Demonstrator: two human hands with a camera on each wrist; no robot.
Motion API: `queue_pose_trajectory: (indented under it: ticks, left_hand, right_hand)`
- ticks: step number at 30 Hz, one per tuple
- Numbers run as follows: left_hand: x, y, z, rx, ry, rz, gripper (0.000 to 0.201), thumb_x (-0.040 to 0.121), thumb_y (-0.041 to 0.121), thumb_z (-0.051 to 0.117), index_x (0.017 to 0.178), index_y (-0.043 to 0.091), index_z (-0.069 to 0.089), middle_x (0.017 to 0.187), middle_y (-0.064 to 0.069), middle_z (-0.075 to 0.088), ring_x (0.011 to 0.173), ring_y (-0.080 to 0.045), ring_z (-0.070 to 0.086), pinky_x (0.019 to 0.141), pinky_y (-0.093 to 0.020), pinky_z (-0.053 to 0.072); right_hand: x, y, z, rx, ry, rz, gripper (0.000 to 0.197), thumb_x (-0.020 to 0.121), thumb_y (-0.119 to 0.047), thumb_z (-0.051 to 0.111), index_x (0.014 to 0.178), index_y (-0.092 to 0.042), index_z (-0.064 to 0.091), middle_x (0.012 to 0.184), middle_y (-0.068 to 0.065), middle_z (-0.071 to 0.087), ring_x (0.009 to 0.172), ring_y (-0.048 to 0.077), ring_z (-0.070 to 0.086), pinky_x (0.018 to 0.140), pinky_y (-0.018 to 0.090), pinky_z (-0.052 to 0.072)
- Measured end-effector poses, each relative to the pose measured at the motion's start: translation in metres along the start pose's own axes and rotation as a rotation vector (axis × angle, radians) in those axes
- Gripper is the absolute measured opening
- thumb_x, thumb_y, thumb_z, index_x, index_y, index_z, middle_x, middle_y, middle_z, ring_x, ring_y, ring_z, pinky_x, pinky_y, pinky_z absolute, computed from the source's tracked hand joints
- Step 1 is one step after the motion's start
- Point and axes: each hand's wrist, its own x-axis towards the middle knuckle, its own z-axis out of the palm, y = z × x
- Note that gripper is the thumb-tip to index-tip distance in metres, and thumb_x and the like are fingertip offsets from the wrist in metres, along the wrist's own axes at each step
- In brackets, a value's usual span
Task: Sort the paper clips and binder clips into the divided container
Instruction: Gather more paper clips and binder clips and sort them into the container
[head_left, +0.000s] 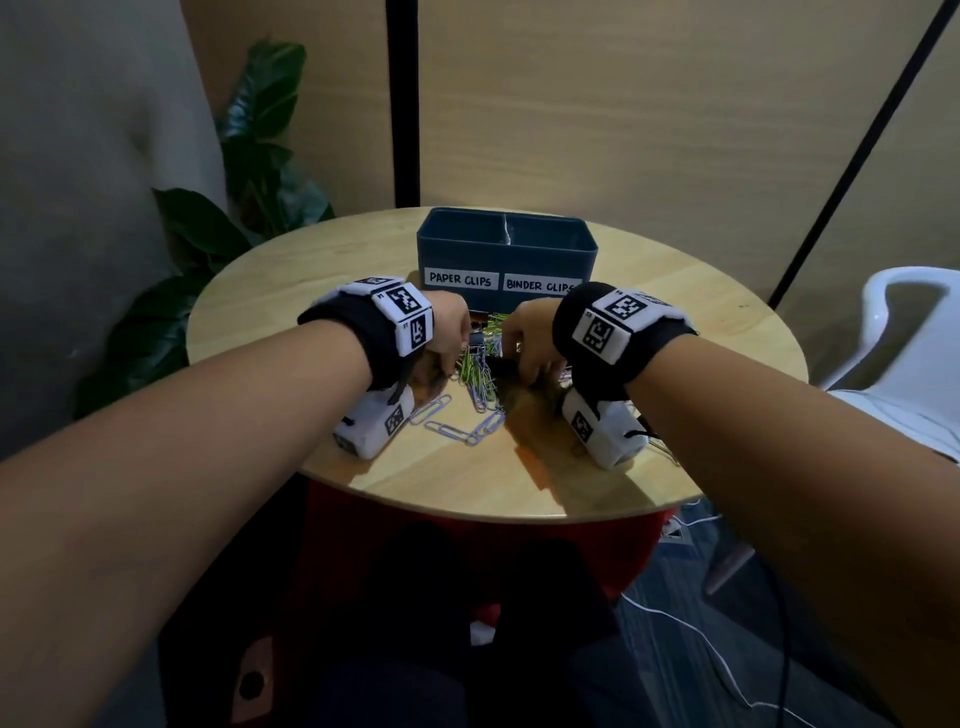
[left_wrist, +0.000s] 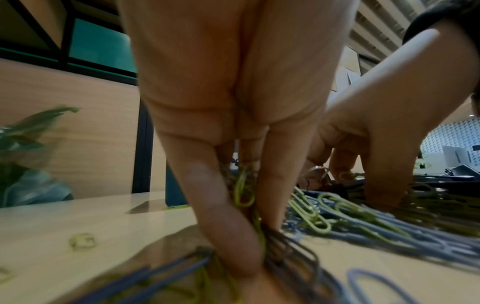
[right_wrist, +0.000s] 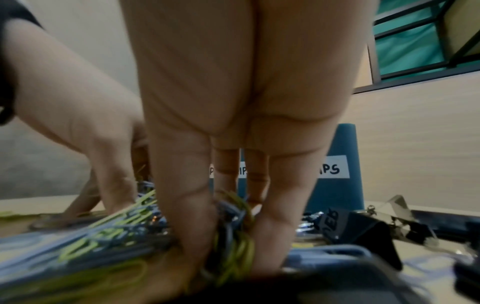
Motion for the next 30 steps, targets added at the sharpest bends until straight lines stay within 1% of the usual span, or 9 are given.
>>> queue_pose_trajectory:
  ticks: [2,4,10,15,19,21,25,28,30]
  left_hand:
    - [0.004,-0.003,-0.001,-0.068,-0.006,0.0,0.025,0.081,0.005,0.07,0.104,0.009,0.063,0.082,-0.008,0.056,0.055,-0.014,0.047,0.039,-0.014,0.04]
    - [0.005,-0.008,-0.001,-0.15,-0.004,-0.004,0.025,0.079,0.0,0.071,0.102,0.009,0.064,0.069,-0.003,0.055,0.053,-0.012,0.049,0.046,-0.015,0.045]
    - [0.01,-0.026,-0.01,-0.336,0.038,-0.036,0.019,0.075,-0.007,0.073,0.07,0.007,0.062,0.071,-0.01,0.061,0.066,-0.025,0.06,0.076,-0.037,0.058]
    - [0.011,-0.034,-0.031,-0.538,0.103,-0.02,0.025,0.073,-0.016,0.069,0.064,0.006,0.061,0.066,-0.012,0.063,0.052,-0.019,0.062,0.052,-0.025,0.058]
    - [0.01,-0.034,-0.053,-0.624,0.146,0.025,0.025,0.075,-0.016,0.068,0.063,0.006,0.06,0.065,-0.011,0.061,0.056,-0.02,0.06,0.049,-0.022,0.057]
    - [0.012,-0.036,-0.062,-0.67,0.159,0.04,0.024,0.075,-0.014,0.069,0.064,0.006,0.062,0.067,-0.011,0.063,0.059,-0.02,0.062,0.05,-0.021,0.057]
    - [0.018,-0.039,-0.076,-0.753,0.185,0.048,0.021,0.075,-0.013,0.07,0.065,0.005,0.063,0.07,-0.012,0.065,0.063,-0.022,0.064,0.054,-0.023,0.059]
    - [0.024,-0.04,-0.086,-0.811,0.238,0.043,0.022,0.075,-0.015,0.069,0.066,0.004,0.063,0.071,-0.012,0.063,0.065,-0.023,0.063,0.05,-0.021,0.059]
    - [0.031,-0.04,-0.094,-0.853,0.301,0.027,0.023,0.075,-0.015,0.068,0.065,0.004,0.061,0.071,-0.012,0.062,0.068,-0.024,0.063,0.051,-0.022,0.058]
  right_hand:
    - [0.001,0.003,-0.001,-0.021,0.029,-0.014,0.038,0.083,-0.005,0.064,0.121,-0.003,0.061,0.093,0.009,0.065,0.057,0.013,0.057,0.041,0.012,0.044]
    - [0.004,0.007,-0.003,-0.012,0.06,-0.012,0.036,0.083,-0.003,0.062,0.118,-0.005,0.062,0.088,0.004,0.06,0.044,0.004,0.053,0.033,0.006,0.039]
    - [0.007,0.026,-0.01,0.131,0.114,-0.017,0.032,0.084,-0.001,0.063,0.115,-0.009,0.067,0.11,0.01,0.067,0.068,0.016,0.062,0.058,0.014,0.052]
    - [0.001,0.037,-0.03,0.308,0.218,-0.027,0.032,0.083,0.001,0.064,0.114,-0.007,0.068,0.101,0.013,0.068,0.065,0.016,0.064,0.068,0.024,0.058]
    - [-0.003,0.042,-0.045,0.455,0.309,-0.06,0.034,0.083,0.004,0.064,0.115,-0.006,0.068,0.096,0.007,0.063,0.052,0.007,0.061,0.042,0.007,0.051]
    - [-0.005,0.043,-0.051,0.521,0.337,-0.076,0.033,0.083,0.003,0.064,0.114,-0.008,0.068,0.096,0.005,0.063,0.047,0.002,0.063,0.041,0.006,0.049]
    - [0.001,0.044,-0.062,0.677,0.36,-0.091,0.032,0.083,0.002,0.065,0.113,-0.007,0.069,0.106,0.011,0.068,0.079,0.024,0.071,0.076,0.03,0.061]
    - [0.007,0.04,-0.07,0.833,0.38,-0.106,0.032,0.083,0.009,0.061,0.113,0.001,0.066,0.099,0.014,0.063,0.069,0.022,0.064,0.068,0.027,0.058]
    - [0.014,0.037,-0.079,0.893,0.408,-0.1,0.032,0.082,0.011,0.061,0.113,0.003,0.066,0.097,0.016,0.062,0.077,0.03,0.066,0.076,0.035,0.06]
